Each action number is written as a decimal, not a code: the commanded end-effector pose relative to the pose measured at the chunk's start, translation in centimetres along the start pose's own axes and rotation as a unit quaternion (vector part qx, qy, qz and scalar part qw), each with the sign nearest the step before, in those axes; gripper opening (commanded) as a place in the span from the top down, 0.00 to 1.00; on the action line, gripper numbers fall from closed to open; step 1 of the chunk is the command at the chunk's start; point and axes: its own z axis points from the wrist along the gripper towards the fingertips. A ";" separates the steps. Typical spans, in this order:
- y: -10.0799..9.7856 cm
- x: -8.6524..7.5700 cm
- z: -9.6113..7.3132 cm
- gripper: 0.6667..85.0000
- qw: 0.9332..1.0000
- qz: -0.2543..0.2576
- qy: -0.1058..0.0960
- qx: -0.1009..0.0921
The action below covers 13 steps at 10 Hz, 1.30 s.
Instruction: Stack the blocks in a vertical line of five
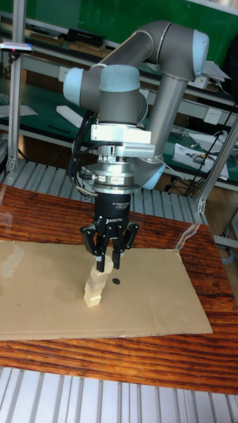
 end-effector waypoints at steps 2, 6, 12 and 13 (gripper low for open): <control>-0.1 -0.3 -0.2 0.55 1.000 0.002 -0.006 0.000; -0.5 -0.2 -0.2 0.55 1.000 -0.001 -0.005 0.006; 0.3 -0.1 -0.1 0.41 1.000 0.005 -0.004 -0.007; 0.3 -0.2 -0.1 0.29 1.000 0.001 -0.006 -0.007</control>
